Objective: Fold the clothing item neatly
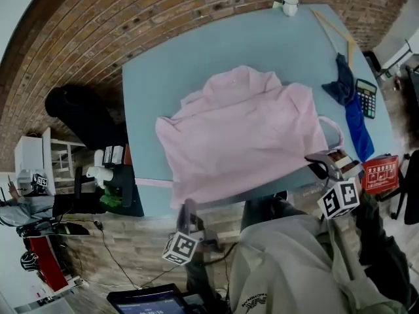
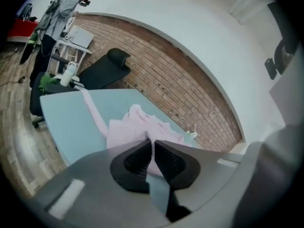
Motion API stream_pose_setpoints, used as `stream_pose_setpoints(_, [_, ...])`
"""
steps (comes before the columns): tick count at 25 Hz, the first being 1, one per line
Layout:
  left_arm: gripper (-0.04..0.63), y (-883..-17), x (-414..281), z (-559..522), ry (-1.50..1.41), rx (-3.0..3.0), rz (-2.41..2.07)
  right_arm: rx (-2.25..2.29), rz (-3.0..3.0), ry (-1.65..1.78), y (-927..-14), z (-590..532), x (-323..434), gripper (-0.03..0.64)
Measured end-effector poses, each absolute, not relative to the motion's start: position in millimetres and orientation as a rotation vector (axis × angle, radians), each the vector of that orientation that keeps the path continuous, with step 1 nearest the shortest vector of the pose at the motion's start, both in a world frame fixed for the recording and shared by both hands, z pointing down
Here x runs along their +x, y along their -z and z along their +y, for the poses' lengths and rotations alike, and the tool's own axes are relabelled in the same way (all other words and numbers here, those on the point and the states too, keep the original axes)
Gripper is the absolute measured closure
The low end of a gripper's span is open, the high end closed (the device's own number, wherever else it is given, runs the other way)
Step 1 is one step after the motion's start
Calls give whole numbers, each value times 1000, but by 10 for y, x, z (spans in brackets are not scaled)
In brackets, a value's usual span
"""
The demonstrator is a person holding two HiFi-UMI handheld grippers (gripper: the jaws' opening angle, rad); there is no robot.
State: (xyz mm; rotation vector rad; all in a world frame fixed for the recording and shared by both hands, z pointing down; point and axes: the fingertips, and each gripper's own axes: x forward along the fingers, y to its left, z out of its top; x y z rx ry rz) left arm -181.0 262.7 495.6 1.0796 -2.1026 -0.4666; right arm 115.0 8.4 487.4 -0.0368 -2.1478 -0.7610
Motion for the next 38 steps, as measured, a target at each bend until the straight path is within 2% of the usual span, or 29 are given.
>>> stream_pose_setpoints(6, [568, -4325, -2384, 1954, 609, 1202, -2149, -11, -2104, 931, -4393, -599, 501, 595])
stream_pose_setpoints(11, [568, -4193, -2914, 1330, 651, 1220, -2135, -38, -2077, 904, -4435, -1267, -120, 597])
stream_pose_setpoints(16, [568, -4334, -3382, 745, 598, 1184, -2113, -52, -2031, 855, -4625, -1812, -574, 595])
stream_pose_setpoints(23, [561, -4986, -3819, 249, 443, 1087, -2086, -39, -2076, 702, -5133, -2256, -955, 595])
stream_pose_setpoints(25, [485, -5124, -3883, 176, 385, 1081, -2094, 32, -2088, 668, -5268, -2376, -1010, 572])
stream_pose_setpoints(26, [391, -5160, -3906, 150, 356, 1087, -2100, 74, -2099, 664, -5306, -2427, -1022, 530])
stream_pose_setpoints(29, [332, -5161, -3959, 137, 274, 1107, -2134, 178, -2152, 662, -5281, -2498, -996, 492])
stream_pose_setpoints(33, [330, -5029, -3879, 263, 214, 1140, -2184, 262, -2183, 659, -5083, -2396, -695, 491])
stream_pose_setpoints(38, [346, -5026, -3518, 457, 208, 1155, -2165, 343, -2042, 718, -4974, -2419, 65, 491])
